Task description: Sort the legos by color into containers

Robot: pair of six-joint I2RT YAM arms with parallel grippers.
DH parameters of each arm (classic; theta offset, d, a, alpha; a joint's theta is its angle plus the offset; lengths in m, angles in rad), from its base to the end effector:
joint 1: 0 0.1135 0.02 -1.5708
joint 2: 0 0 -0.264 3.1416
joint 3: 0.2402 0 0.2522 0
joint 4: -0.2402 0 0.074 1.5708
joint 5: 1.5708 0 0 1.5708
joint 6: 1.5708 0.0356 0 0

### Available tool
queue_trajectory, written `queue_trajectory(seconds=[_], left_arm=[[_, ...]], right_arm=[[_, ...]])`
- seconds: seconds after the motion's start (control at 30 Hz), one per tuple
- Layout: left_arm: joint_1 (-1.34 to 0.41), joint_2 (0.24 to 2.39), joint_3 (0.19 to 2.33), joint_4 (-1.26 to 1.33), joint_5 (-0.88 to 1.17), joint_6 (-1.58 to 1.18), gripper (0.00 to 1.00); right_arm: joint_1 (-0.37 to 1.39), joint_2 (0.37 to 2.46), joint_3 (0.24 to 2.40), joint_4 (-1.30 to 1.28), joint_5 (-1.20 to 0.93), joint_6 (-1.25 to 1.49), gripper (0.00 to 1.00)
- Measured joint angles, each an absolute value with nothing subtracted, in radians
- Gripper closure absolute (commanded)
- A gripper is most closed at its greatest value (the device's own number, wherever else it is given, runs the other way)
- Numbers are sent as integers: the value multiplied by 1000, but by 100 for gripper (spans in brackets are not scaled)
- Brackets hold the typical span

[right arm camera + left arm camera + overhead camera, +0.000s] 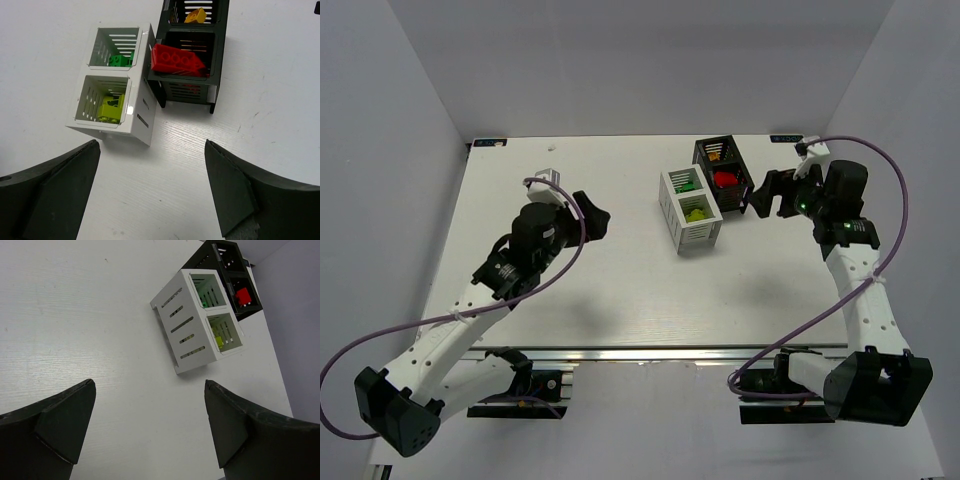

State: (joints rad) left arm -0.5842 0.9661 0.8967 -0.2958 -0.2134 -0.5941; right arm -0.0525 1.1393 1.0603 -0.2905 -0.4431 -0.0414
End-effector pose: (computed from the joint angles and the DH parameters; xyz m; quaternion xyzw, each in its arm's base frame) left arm 0.1877 -0.1151 0.3347 -0.0644 0.8188 -0.2403 0.5174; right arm 0.2580 0.0017 0.3554 -0.1197 0.8055 0.1552 0.5593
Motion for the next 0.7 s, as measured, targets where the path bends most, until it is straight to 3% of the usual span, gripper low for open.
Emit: queue_trajectory(seconds=[0.7], left_arm=[[-584,913,875,-317,-214,-611,2]], right_arm=[[-52,1127,977,-284,-402,-56,10]])
